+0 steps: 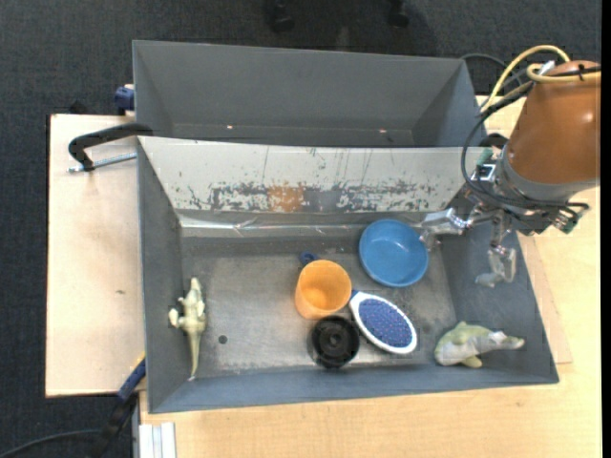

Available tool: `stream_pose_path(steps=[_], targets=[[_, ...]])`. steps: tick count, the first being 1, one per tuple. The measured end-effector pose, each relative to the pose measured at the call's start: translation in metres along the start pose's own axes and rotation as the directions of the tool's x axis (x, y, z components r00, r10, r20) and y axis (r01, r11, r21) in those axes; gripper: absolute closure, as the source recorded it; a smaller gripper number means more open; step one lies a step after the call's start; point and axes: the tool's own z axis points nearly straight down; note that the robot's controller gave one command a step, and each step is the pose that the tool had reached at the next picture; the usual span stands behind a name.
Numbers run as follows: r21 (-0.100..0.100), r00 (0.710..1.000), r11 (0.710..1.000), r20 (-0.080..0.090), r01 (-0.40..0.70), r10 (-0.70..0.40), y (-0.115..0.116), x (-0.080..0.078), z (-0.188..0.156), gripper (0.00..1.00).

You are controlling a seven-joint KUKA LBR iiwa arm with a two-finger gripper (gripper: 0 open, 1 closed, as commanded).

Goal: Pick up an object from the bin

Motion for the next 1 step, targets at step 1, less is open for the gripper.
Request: stream_pose_path(steps=[1], targets=[[0.0,1.0,1.0,0.001,0.0,0.0,0.0001,-0.0002,0.0,1.0]])
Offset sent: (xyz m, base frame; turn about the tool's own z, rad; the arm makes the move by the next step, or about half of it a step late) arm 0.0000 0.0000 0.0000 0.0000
